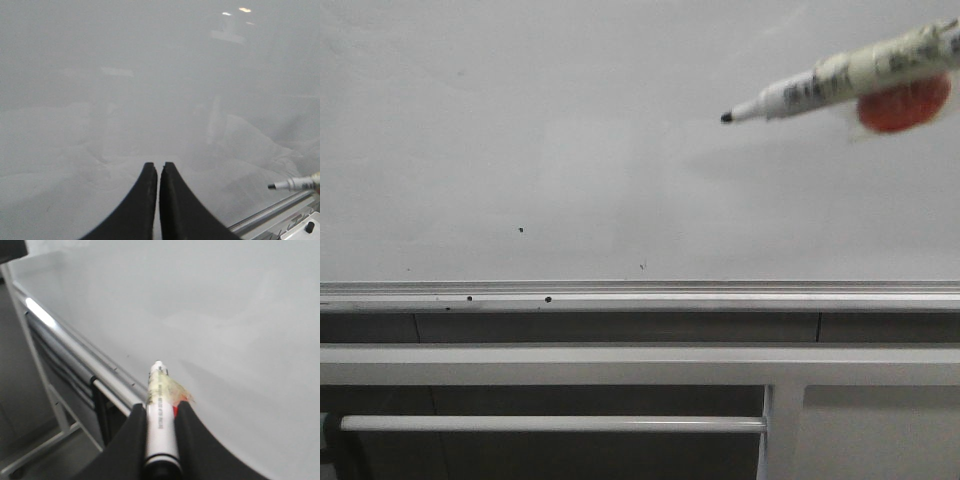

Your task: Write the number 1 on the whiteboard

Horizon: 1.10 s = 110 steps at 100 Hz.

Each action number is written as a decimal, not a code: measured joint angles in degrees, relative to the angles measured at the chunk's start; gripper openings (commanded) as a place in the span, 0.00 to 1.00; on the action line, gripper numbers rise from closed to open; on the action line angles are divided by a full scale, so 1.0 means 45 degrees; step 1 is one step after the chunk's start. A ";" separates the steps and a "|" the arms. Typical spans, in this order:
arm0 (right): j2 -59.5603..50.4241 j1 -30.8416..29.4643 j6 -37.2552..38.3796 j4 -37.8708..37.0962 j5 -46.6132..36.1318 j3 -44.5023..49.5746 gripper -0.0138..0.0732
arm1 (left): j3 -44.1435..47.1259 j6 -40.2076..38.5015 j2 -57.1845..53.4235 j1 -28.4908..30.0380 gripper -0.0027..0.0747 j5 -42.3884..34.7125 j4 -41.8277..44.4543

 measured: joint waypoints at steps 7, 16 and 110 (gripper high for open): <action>0.0000 -0.0856 0.0000 0.0000 -0.0343 0.0000 0.11 | 0.0028 0.0000 0.0000 0.0000 0.01 0.0000 -0.0042; -0.0022 -0.1616 0.0000 0.0323 -0.0497 0.0000 0.11 | 0.0028 0.0000 0.0000 0.0000 0.01 -0.0017 -0.0042; 0.1325 -0.1792 0.0021 0.0652 -0.1114 0.0000 0.11 | 0.0028 -0.0029 0.0000 0.0000 0.01 -0.0047 -0.0081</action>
